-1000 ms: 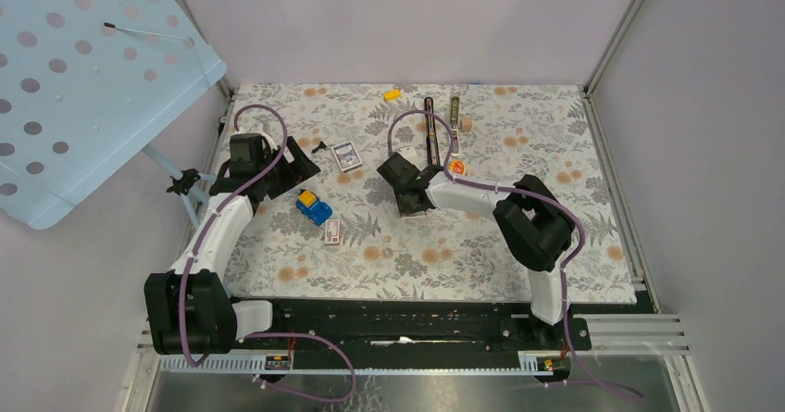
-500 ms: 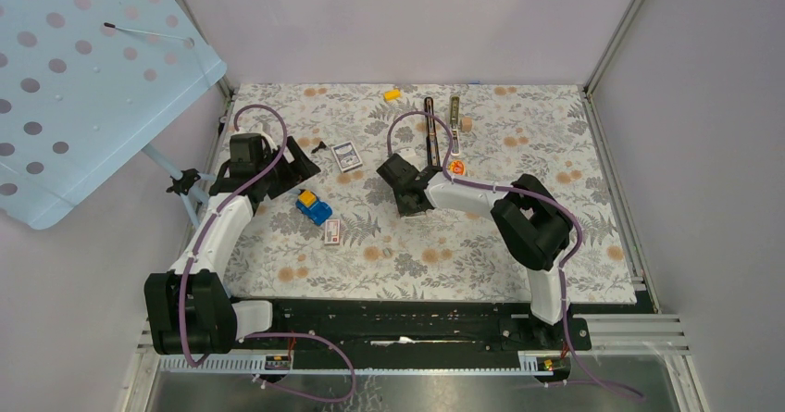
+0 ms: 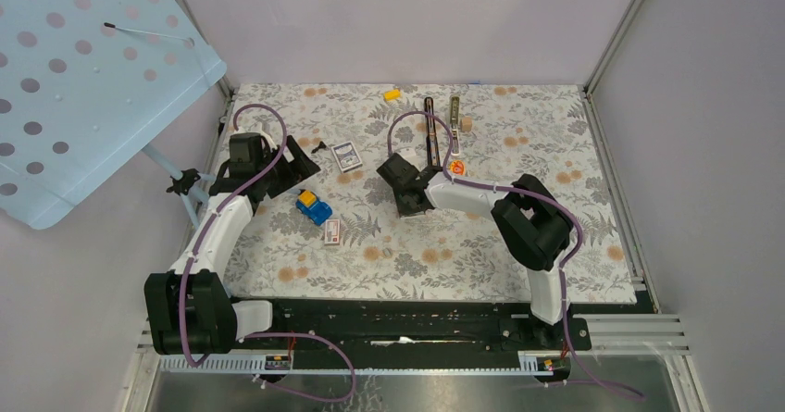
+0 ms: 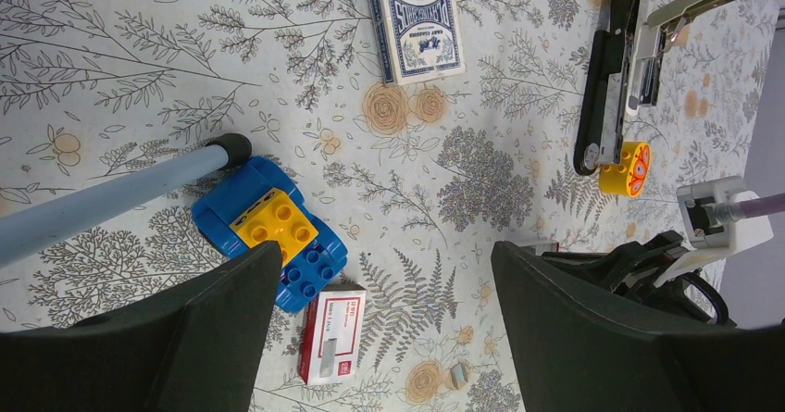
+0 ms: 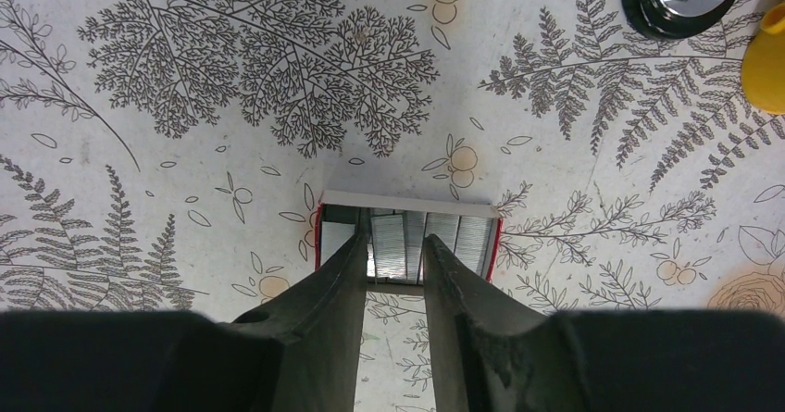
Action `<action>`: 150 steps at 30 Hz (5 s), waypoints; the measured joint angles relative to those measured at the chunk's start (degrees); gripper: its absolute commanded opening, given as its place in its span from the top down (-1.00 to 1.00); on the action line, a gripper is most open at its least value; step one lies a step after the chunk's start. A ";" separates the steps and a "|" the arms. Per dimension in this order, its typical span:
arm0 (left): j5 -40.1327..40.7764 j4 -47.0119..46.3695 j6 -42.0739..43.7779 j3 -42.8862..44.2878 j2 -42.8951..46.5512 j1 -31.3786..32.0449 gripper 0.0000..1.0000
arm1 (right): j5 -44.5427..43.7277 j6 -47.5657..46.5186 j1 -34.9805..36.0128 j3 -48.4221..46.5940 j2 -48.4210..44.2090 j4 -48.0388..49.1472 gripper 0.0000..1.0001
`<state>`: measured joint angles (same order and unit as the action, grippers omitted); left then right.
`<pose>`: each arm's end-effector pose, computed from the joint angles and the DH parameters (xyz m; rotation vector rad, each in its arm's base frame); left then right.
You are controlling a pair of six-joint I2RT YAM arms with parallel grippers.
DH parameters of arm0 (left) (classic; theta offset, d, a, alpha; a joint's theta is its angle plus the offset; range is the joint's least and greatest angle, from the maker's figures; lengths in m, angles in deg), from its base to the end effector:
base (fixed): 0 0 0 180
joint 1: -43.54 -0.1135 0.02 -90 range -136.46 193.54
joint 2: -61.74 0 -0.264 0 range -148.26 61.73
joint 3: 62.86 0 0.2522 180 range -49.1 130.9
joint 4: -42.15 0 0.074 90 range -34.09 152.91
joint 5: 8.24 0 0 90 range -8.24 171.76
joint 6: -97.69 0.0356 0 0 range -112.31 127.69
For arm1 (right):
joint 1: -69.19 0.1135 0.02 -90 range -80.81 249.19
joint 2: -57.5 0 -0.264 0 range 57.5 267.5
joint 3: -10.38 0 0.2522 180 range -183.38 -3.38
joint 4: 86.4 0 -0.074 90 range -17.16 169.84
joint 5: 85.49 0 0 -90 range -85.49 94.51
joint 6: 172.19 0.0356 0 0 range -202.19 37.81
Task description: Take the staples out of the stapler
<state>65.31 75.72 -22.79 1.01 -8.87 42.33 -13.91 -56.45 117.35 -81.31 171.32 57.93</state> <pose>0.2654 -0.0045 0.2630 -0.4809 2.2593 -0.5920 0.2870 0.3037 0.1688 -0.3718 2.4785 0.1100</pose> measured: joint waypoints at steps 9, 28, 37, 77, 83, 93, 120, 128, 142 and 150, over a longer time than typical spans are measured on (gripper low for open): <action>-0.33 -0.15 0.00 0.00 0.00 -0.20 -0.76 | 0.04 0.04 -0.09 0.00 -2.69 0.02 0.17; -1.33 -0.22 -0.07 0.00 0.00 -0.28 -0.76 | 11.47 0.04 -4.39 2.75 -6.10 3.76 -0.37; -1.36 -0.22 -0.22 0.00 0.00 -0.37 -0.76 | 10.36 0.79 -2.93 1.95 -4.31 1.62 -0.27; -1.49 -0.24 -0.63 0.00 -0.02 -0.63 -0.76 | 7.93 0.85 -1.38 -0.98 -0.59 -0.66 -0.10; -1.62 -0.24 -0.66 0.00 -0.02 -0.79 -0.76 | 8.02 -0.31 -1.07 -0.98 -4.83 -1.18 -0.09; -1.07 -0.24 -0.76 -0.02 0.00 -1.09 -0.77 | 12.24 -0.57 6.73 2.75 -8.22 -1.27 -0.14; -1.03 -0.24 -1.05 -0.11 0.00 -1.40 -0.77 | 14.47 0.13 12.55 0.74 -0.68 -5.27 0.19; -1.05 -0.24 -1.05 -0.11 0.00 -1.40 -0.77 | 13.40 0.07 12.87 -0.22 0.02 -6.38 0.33; -1.07 -0.24 -1.05 -0.11 0.00 -1.46 -0.77 | 10.45 0.11 13.22 -0.96 0.57 -6.88 0.51; -1.09 -0.24 -1.05 -0.11 0.00 -1.57 -0.77 | 10.49 0.48 13.20 -0.94 0.57 -5.42 0.51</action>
<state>64.22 75.48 -23.84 0.90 -8.87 40.75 -3.41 -55.97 130.56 -82.25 171.89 52.51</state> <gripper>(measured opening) 0.882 0.251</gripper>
